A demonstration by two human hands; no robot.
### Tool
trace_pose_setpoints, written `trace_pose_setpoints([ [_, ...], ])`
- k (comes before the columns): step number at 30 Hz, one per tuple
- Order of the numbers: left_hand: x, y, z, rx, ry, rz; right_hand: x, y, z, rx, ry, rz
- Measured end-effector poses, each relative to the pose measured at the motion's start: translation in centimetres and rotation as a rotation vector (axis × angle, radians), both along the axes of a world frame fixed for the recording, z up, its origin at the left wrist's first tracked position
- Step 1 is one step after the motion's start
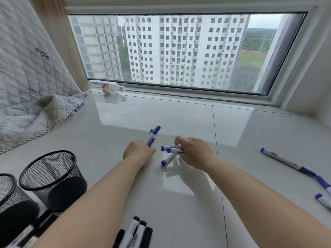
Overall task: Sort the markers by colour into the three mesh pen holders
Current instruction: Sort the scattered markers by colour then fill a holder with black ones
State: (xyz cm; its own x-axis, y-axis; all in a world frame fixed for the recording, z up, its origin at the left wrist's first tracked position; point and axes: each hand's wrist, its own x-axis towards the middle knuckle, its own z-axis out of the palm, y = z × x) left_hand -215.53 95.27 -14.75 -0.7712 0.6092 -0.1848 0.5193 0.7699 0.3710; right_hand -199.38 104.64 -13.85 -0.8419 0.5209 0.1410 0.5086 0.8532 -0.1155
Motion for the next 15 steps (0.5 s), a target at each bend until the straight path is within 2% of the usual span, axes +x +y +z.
trace_pose_setpoints([
  [3, -0.3, -0.3, -0.2, 0.024, -0.012, -0.017, -1.5, 0.0, 0.1, 0.064, -0.148, 0.017],
  [6, -0.3, -0.6, -0.2, 0.072, -0.040, -0.018, -1.1, 0.1, 0.0, 0.096, -0.199, -0.002],
  [12, 1.1, -1.9, 1.3, 0.090, -0.144, 0.014, 3.5, -1.3, 1.1, -0.041, -0.255, -0.221],
  [15, 4.0, -2.9, 3.0, 0.171, -0.245, 0.006, 7.2, -2.4, 2.4, -0.182, -0.199, -0.333],
])
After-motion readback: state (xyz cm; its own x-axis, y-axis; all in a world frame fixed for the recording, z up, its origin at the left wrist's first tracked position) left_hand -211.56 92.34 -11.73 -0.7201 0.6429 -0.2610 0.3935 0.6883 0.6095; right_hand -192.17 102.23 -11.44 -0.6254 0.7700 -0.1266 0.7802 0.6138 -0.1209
